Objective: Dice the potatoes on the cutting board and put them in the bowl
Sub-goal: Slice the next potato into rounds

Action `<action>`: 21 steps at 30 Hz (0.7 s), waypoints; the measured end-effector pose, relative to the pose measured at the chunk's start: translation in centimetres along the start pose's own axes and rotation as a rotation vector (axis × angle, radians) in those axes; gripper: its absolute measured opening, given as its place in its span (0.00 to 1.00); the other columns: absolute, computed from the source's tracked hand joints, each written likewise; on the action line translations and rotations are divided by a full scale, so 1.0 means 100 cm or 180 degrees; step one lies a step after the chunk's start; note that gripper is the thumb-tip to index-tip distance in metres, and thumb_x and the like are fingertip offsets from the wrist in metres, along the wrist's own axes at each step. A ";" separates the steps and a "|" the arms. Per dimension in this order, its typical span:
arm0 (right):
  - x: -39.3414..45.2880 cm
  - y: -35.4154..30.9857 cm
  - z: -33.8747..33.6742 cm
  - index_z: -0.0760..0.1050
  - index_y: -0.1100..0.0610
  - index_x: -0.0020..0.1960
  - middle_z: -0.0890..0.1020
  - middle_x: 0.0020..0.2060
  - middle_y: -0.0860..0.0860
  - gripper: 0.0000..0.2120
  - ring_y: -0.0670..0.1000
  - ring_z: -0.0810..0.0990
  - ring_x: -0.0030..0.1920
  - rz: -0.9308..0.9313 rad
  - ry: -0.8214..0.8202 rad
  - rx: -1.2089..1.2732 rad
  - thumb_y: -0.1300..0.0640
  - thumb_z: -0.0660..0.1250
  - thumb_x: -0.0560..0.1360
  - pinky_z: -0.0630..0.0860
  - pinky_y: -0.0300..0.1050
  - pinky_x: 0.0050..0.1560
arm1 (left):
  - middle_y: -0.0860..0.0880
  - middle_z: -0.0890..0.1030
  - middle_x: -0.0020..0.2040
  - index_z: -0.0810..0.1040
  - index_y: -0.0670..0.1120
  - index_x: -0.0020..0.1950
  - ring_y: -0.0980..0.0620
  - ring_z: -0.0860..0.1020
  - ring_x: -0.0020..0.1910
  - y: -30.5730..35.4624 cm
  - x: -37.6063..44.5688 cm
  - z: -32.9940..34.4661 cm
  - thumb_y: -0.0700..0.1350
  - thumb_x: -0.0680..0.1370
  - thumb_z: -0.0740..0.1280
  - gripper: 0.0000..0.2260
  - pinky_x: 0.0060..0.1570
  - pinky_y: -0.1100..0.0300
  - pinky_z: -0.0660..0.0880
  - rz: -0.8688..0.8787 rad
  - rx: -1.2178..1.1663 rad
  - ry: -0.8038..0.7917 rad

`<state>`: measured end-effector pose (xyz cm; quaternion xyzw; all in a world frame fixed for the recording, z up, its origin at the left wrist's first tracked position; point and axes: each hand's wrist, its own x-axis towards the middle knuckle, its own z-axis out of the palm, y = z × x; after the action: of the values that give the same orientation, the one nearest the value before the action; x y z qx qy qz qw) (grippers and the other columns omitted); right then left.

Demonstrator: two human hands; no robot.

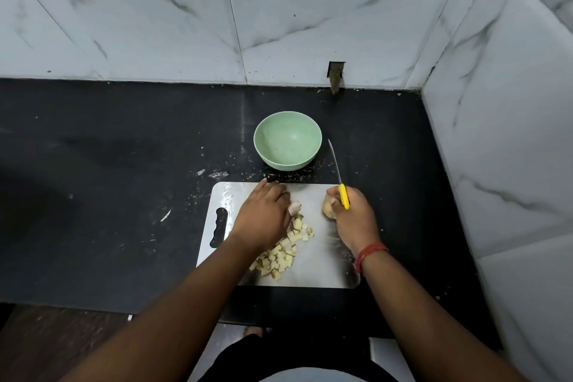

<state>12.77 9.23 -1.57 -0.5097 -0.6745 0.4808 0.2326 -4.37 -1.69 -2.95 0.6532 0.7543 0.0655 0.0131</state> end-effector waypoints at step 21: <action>-0.010 -0.002 0.018 0.79 0.54 0.53 0.80 0.51 0.49 0.10 0.45 0.79 0.49 0.0159 0.0416 0.0271 0.64 0.63 0.77 0.72 0.33 0.46 | 0.41 0.75 0.68 0.76 0.40 0.68 0.43 0.71 0.70 0.004 0.007 0.007 0.56 0.84 0.52 0.25 0.78 0.47 0.59 0.0865 -0.0384 0.0078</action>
<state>11.64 7.61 -1.97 -0.5463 -0.6239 0.4804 0.2855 -3.97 -0.93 -3.50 0.7464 0.6537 0.1199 0.0341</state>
